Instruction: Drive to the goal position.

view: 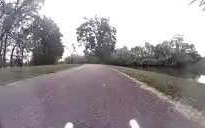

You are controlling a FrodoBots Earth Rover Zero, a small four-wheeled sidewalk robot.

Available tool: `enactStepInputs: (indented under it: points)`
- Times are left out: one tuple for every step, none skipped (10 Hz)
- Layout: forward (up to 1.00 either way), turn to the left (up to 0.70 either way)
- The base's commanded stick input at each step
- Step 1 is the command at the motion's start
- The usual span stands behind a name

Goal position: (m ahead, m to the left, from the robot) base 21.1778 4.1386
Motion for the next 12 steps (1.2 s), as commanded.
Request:
enactStepInputs:
  points:
    - [0.70,0.00]
    - [0.70,0.00]
    - [0.70,0.00]
    - [0.70,0.00]
    - [0.70,0.00]
    - [0.70,0.00]
    - [0.70,0.00]
    - [0.70,0.28]
    - [0.70,0.35]
    - [0.70,0.35]
    - [0.70,0.35]
    - [0.70,0.35]
